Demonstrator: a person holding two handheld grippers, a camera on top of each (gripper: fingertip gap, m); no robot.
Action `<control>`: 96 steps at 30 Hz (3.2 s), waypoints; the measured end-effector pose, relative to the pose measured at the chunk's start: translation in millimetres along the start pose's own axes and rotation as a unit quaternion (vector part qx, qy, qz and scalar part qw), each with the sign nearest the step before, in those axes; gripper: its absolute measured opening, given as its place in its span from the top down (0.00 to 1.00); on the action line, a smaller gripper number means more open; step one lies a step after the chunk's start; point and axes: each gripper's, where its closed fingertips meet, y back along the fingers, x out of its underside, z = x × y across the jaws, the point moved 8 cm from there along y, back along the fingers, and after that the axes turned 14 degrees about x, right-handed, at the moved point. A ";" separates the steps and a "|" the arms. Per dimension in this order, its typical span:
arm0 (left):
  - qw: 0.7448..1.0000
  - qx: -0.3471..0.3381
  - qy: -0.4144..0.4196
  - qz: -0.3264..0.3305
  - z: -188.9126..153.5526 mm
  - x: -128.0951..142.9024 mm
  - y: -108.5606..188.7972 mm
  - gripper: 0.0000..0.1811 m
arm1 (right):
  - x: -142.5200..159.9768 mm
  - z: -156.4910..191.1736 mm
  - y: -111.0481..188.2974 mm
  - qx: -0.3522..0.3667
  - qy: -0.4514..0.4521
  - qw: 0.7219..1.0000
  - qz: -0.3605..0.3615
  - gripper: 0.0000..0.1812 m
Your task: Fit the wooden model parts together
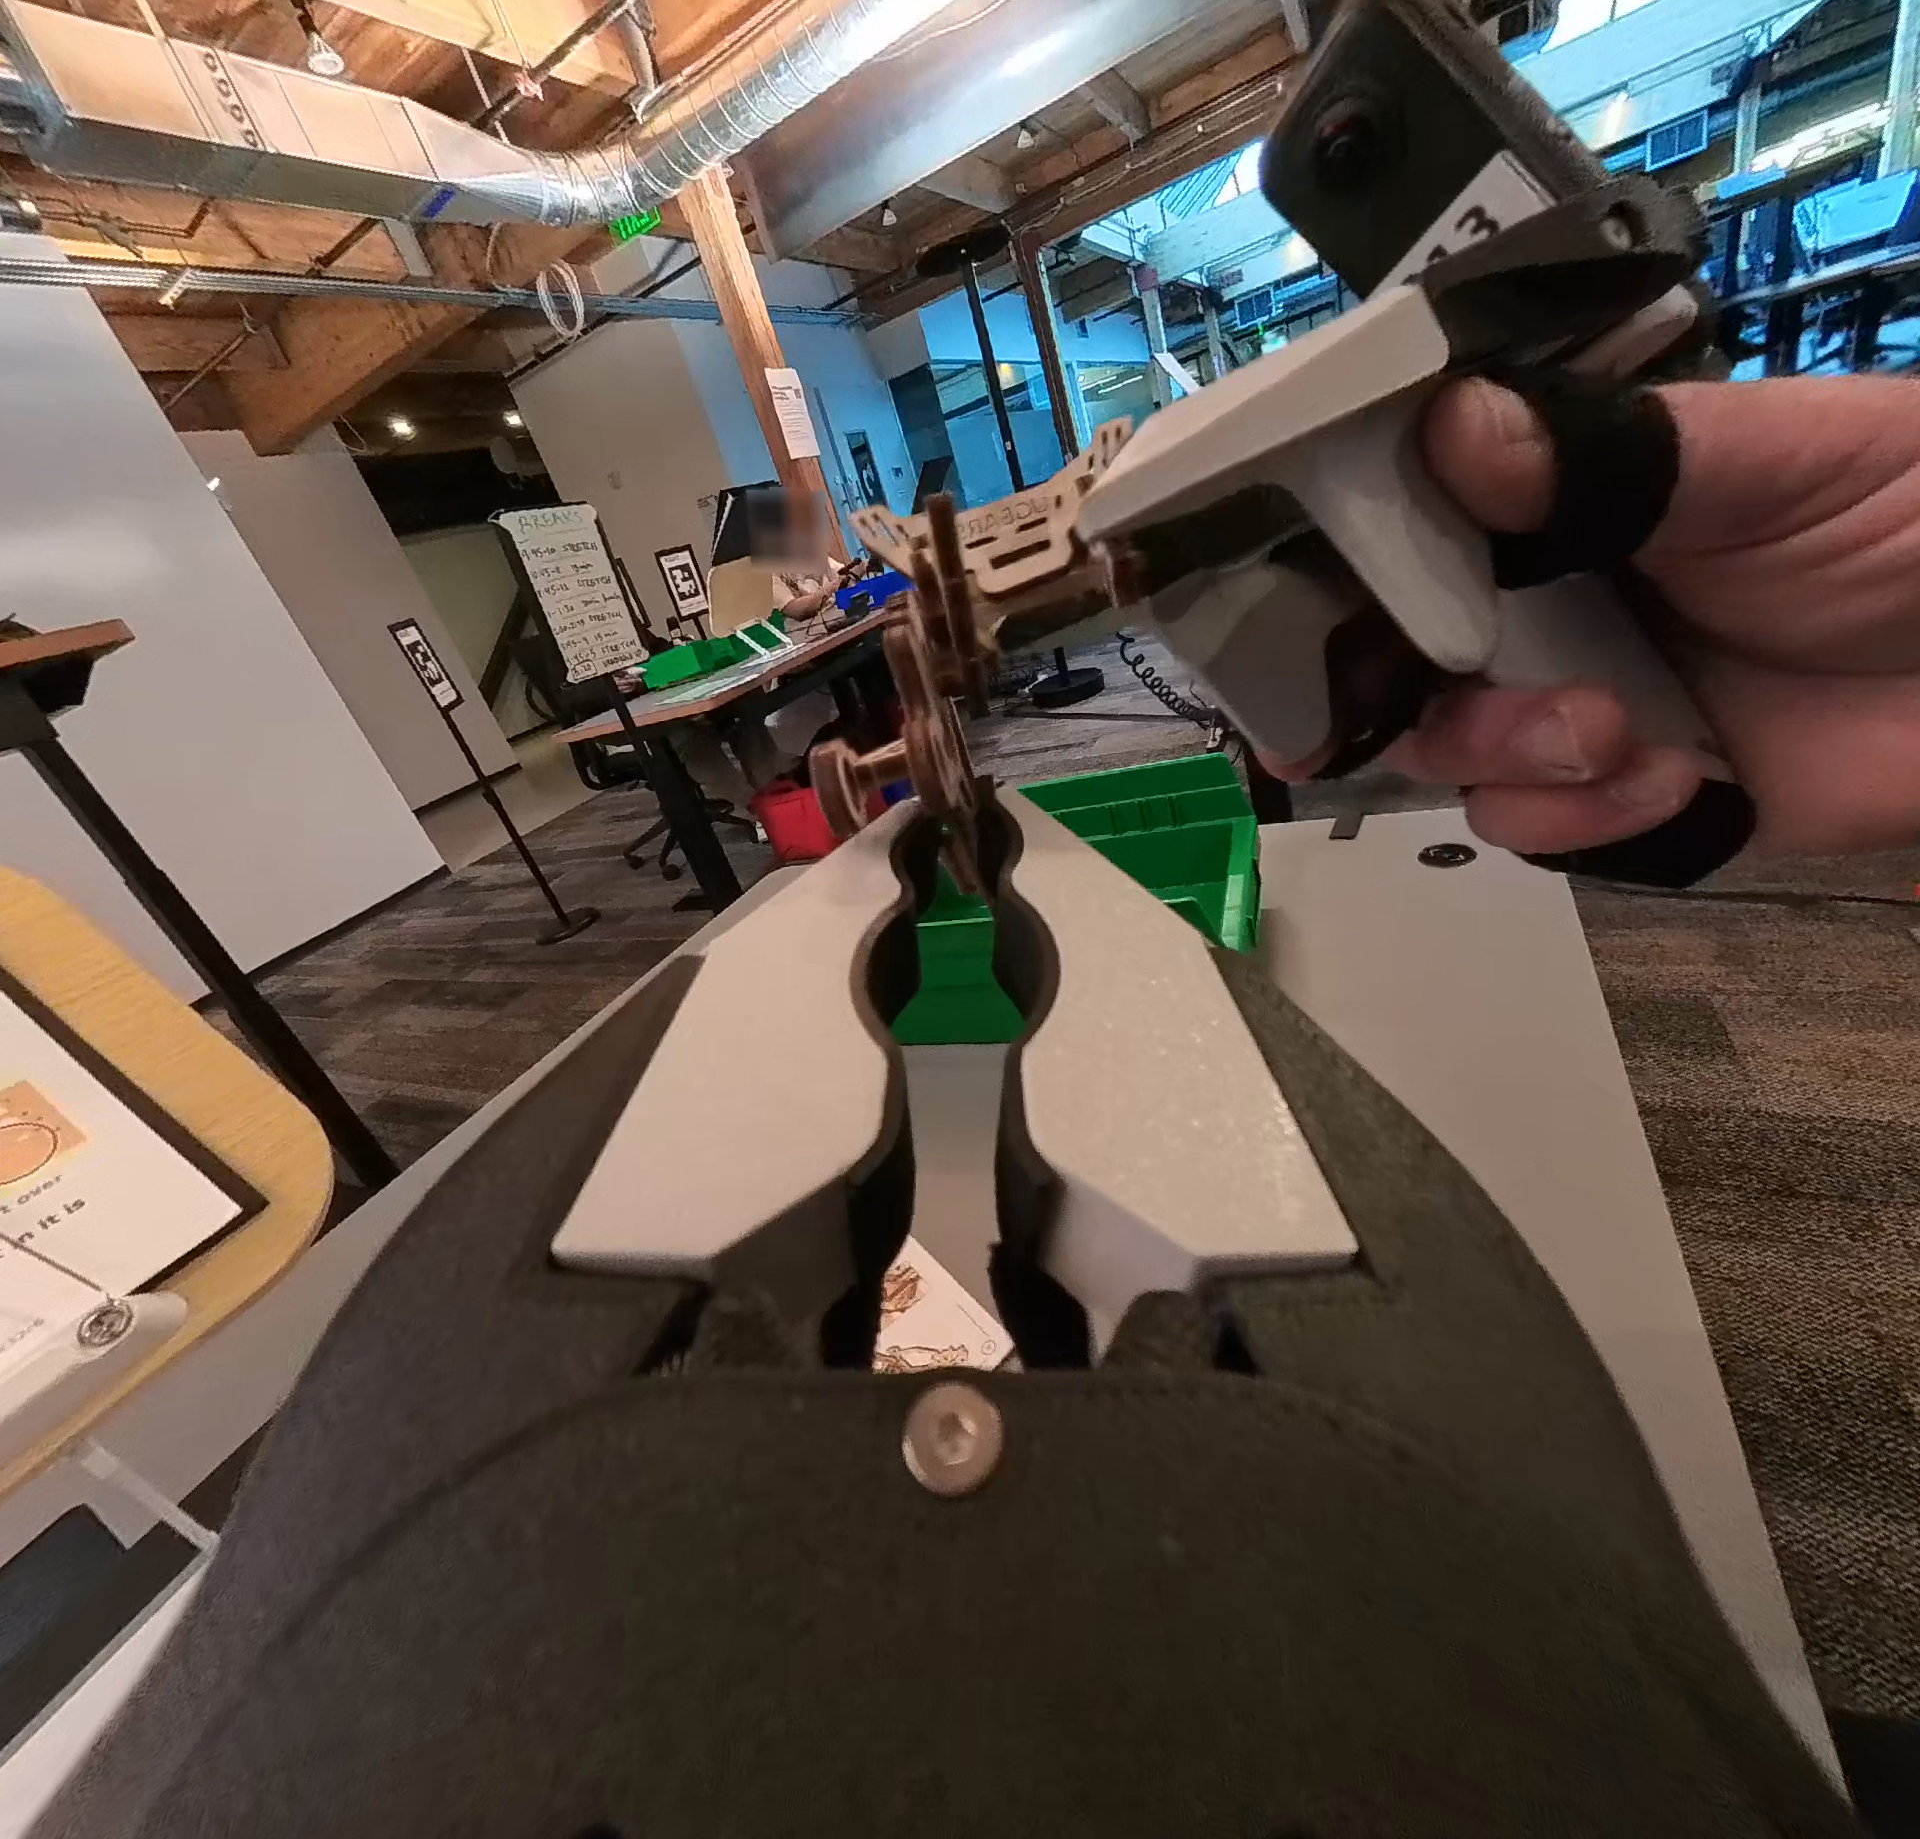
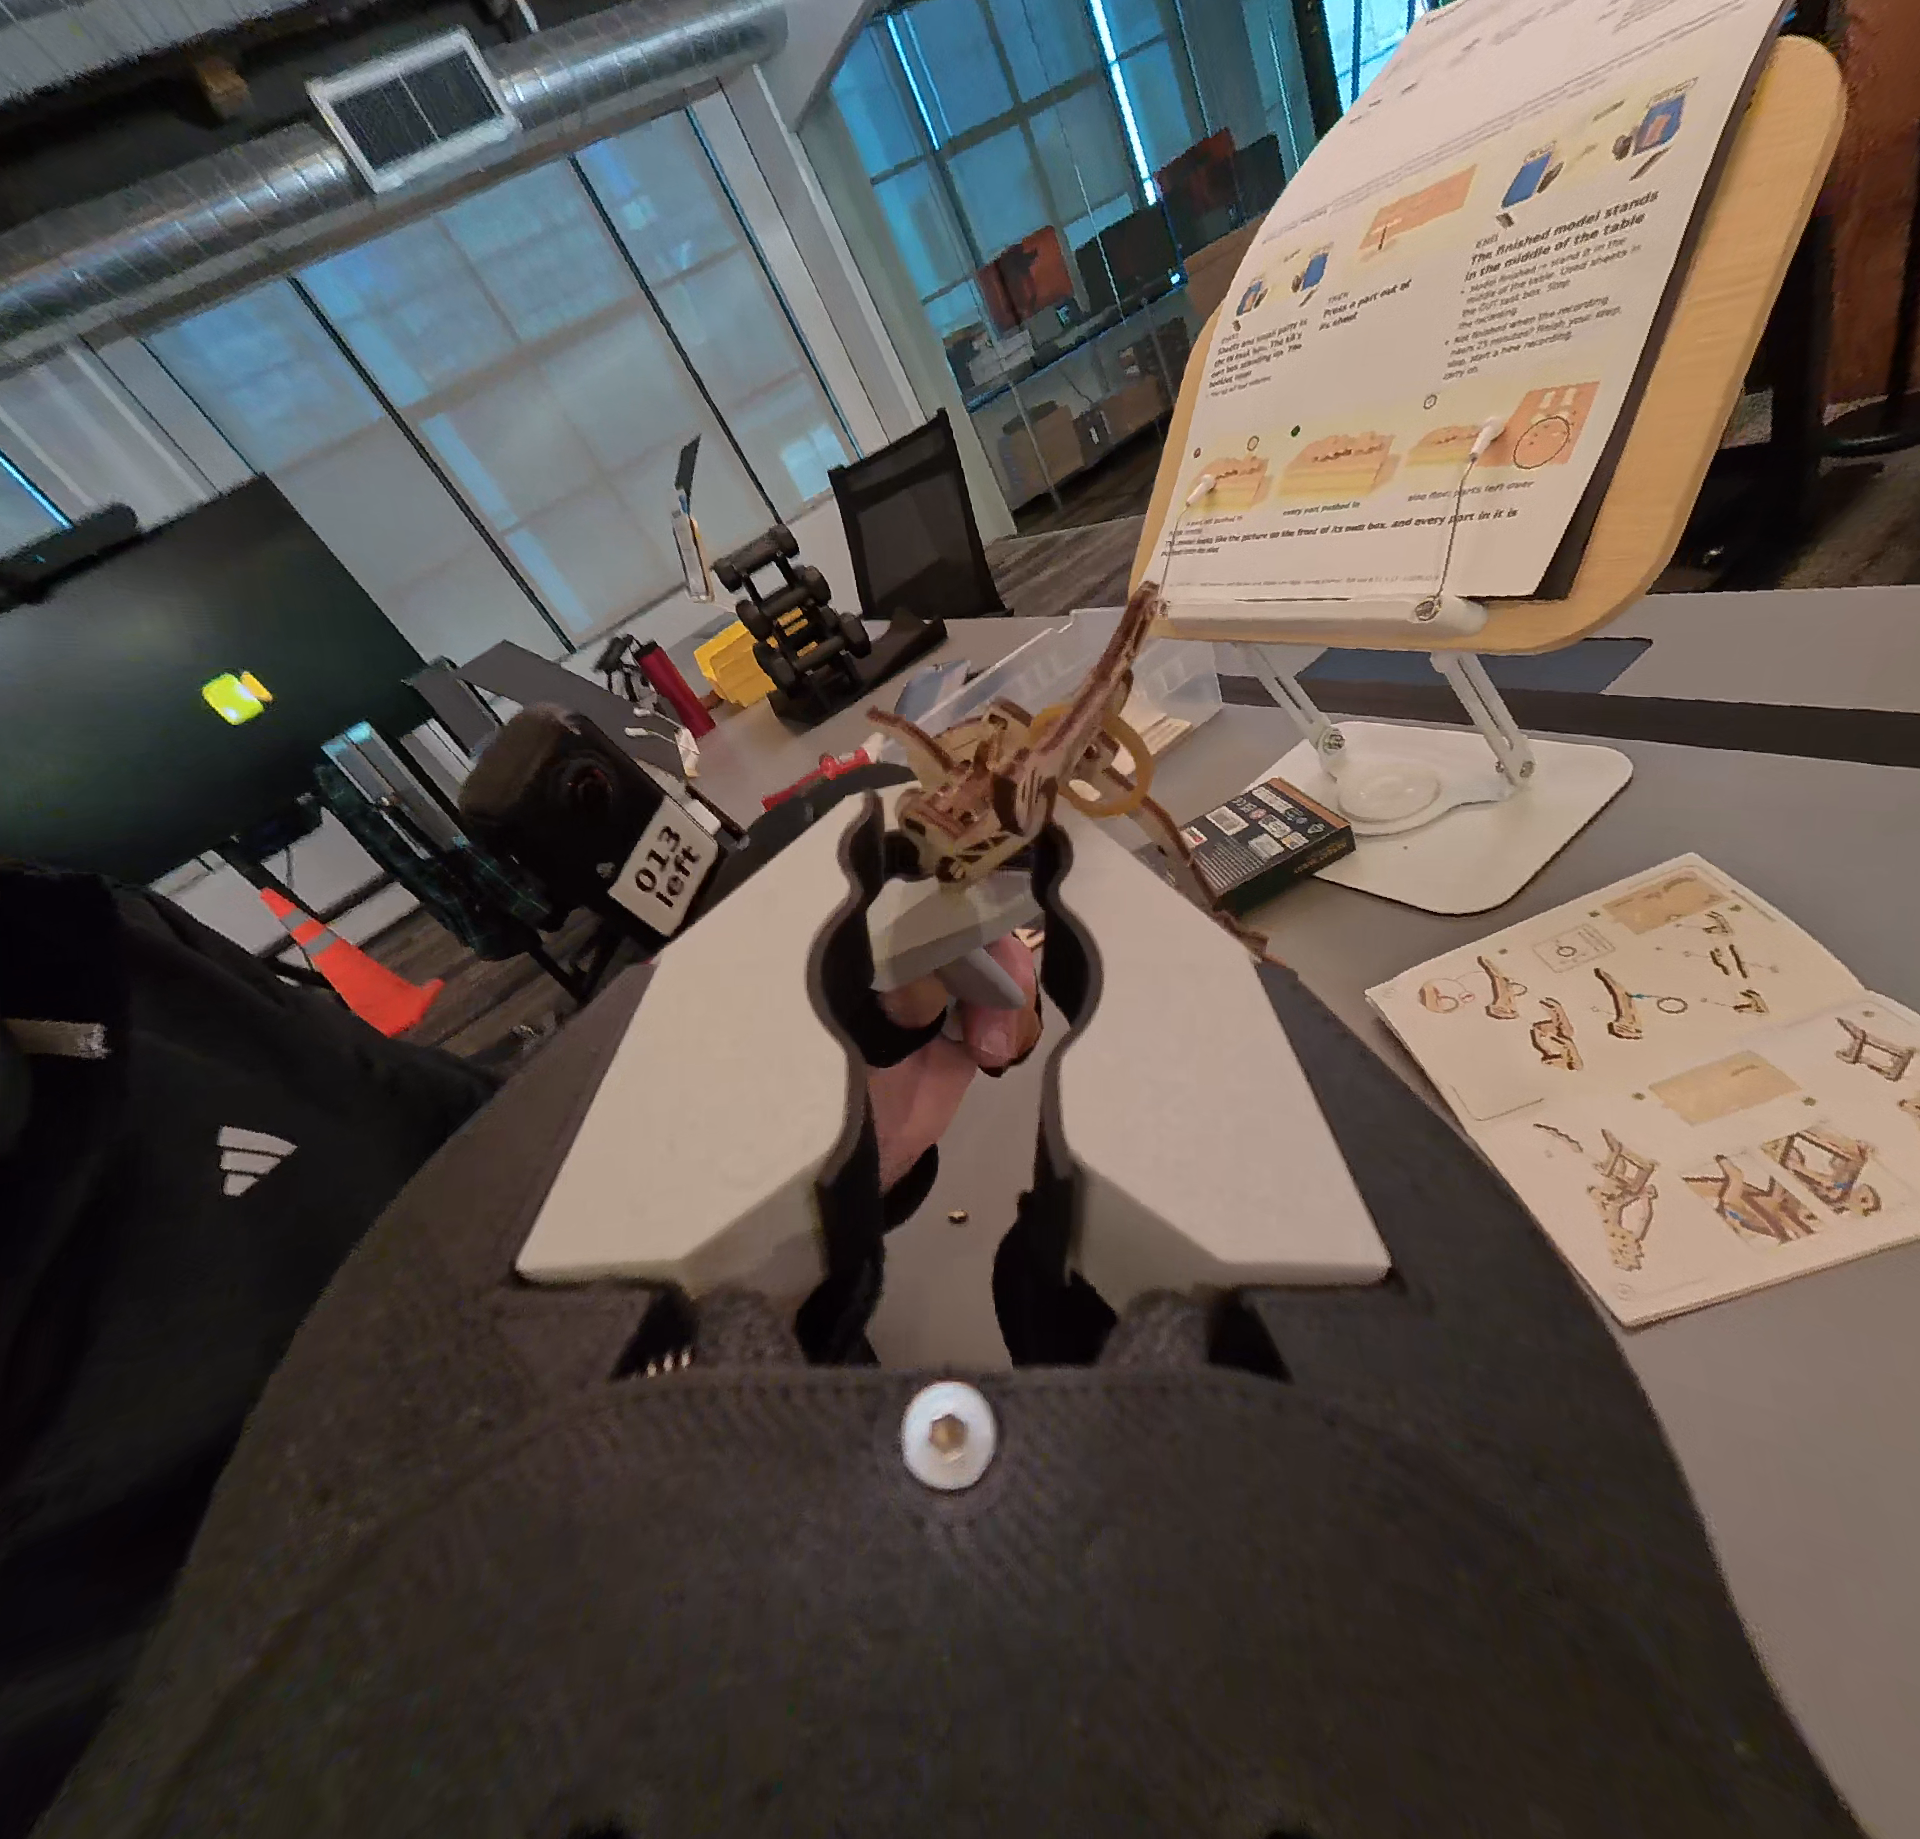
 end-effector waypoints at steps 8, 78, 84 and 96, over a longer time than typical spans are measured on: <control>0.993 0.061 0.097 -0.034 7.9 2.5 -1.0 0.98 | 3.7 -4.7 11.8 0.024 0.028 0.999 0.001 0.83; 0.866 0.161 0.419 -0.221 8.0 -24.6 -15.5 0.90 | -26.1 24.3 13.1 0.164 0.337 0.914 -0.155 1.00; 0.868 0.155 0.417 -0.219 6.7 -25.5 -20.1 0.91 | -28.2 26.0 15.7 0.185 0.354 0.904 -0.154 1.00; 0.841 0.189 0.442 -0.251 12.5 -18.5 -19.8 0.90 | -25.0 37.6 21.7 0.228 0.443 0.855 -0.145 0.97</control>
